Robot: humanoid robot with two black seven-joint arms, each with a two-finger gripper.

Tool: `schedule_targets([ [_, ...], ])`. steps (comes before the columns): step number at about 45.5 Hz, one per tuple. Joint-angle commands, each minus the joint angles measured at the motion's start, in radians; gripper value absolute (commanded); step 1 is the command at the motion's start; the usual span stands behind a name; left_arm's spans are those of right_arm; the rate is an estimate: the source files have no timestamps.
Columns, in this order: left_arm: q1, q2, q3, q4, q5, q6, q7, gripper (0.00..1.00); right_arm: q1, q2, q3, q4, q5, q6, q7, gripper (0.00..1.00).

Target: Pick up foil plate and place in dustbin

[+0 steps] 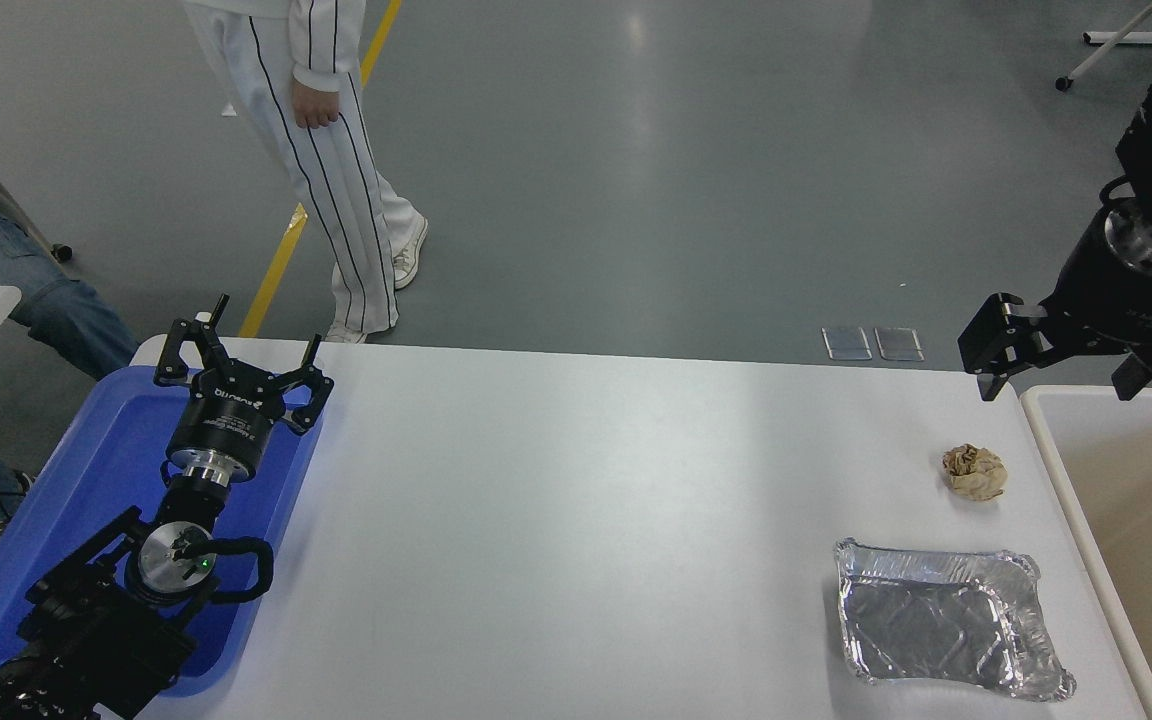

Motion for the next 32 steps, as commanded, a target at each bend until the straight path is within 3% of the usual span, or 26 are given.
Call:
schedule_targets([
  [1, 0.000, 0.000, 0.000, 0.000, 0.000, 0.000, 0.000, 1.00, -0.001, -0.003, 0.001, 0.000, 0.000, 0.000, 0.000, 1.00],
  [32, 0.000, 0.000, -0.001, 0.001, -0.001, 0.000, 0.000, 1.00, -0.001, -0.003, 0.009, 0.000, 0.000, 0.000, 0.000, 1.00],
])
